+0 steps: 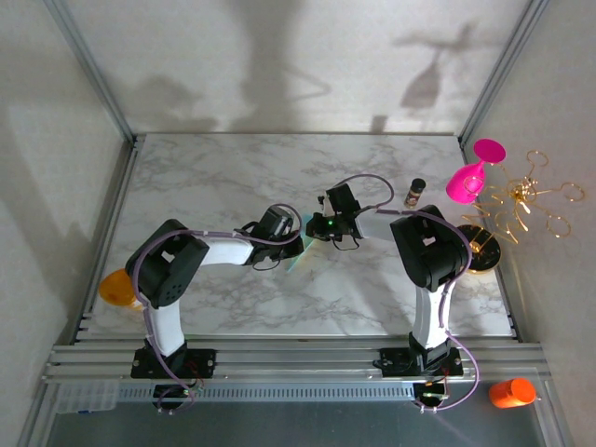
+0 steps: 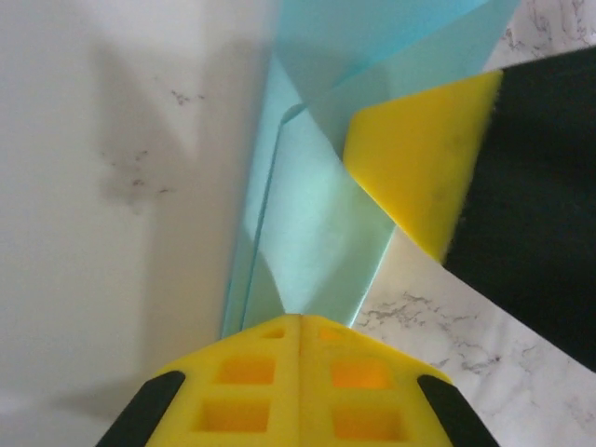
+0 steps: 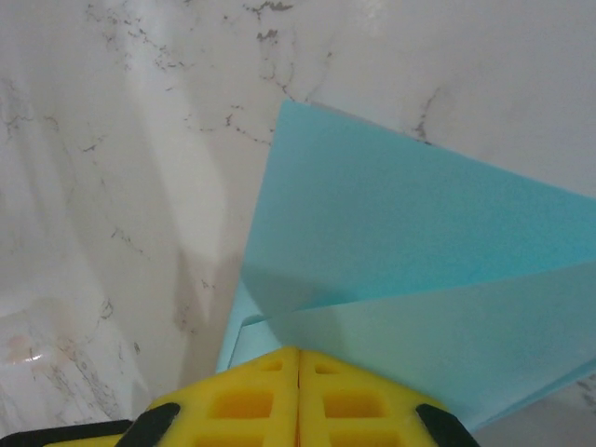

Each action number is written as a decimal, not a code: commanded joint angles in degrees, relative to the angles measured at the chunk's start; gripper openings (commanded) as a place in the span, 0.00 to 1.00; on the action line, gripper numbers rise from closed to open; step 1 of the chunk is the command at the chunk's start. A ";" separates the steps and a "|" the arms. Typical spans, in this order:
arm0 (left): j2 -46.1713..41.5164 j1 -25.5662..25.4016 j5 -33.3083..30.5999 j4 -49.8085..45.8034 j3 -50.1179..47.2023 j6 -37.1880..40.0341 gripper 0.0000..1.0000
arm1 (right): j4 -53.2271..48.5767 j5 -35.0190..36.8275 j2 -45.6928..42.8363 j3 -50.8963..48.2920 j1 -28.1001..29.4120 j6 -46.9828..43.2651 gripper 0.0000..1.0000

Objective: Fold a paper plane with a square sheet of paper (pick it up from the middle)
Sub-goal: Fifth fold the wing at the center of the table.

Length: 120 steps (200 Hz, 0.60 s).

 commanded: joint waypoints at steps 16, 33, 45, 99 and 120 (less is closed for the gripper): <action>0.95 0.41 -4.33 -4.02 0.94 -0.87 0.00 | -0.18 -2.09 -5.15 -1.51 0.50 0.71 0.08; 1.12 0.33 -4.54 -4.31 0.86 -0.87 0.00 | -0.08 -2.60 -5.83 -3.00 1.10 1.47 0.07; 1.22 0.32 -4.43 -4.31 0.93 -0.95 0.00 | -0.33 -2.72 -5.94 -4.00 1.64 1.86 0.06; 1.11 0.23 -3.92 -4.58 0.76 -0.69 0.00 | -1.19 -2.48 -3.71 -4.47 2.37 2.81 0.04; 0.96 0.23 -3.68 -4.84 0.67 -0.48 0.00 | -2.11 -1.25 -1.99 -3.72 2.28 2.80 0.04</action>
